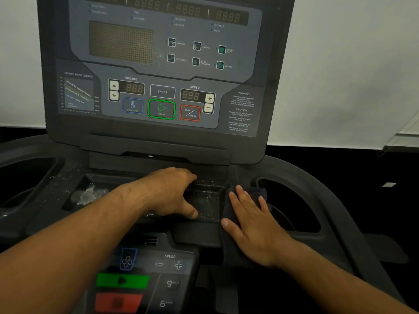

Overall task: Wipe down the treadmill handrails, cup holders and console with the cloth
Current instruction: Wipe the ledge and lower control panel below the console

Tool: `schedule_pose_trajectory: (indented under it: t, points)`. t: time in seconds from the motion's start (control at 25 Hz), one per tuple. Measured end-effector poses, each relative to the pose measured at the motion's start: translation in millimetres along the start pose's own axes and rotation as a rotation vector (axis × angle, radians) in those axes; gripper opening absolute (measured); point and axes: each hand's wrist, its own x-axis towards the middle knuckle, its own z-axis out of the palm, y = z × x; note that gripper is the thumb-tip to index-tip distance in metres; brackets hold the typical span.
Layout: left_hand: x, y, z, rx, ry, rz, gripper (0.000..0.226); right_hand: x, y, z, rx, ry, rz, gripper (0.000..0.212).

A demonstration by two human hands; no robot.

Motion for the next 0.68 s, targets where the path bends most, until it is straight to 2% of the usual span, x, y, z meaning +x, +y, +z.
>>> schedule_pose_trajectory:
  t: [0.36,0.48,0.68]
  points:
    - [-16,-12,2,0.028,0.066,-0.015,0.098,91,24,-25,0.007,0.063,0.022,0.072]
    - [-15,-15,3,0.046,0.068,-0.021,0.104,82,18,-23,0.011,0.044,0.048,0.073]
    - [-6,-19,1,0.054,0.055,-0.020,0.107,13,-5,-1,0.049,0.063,0.023,0.070]
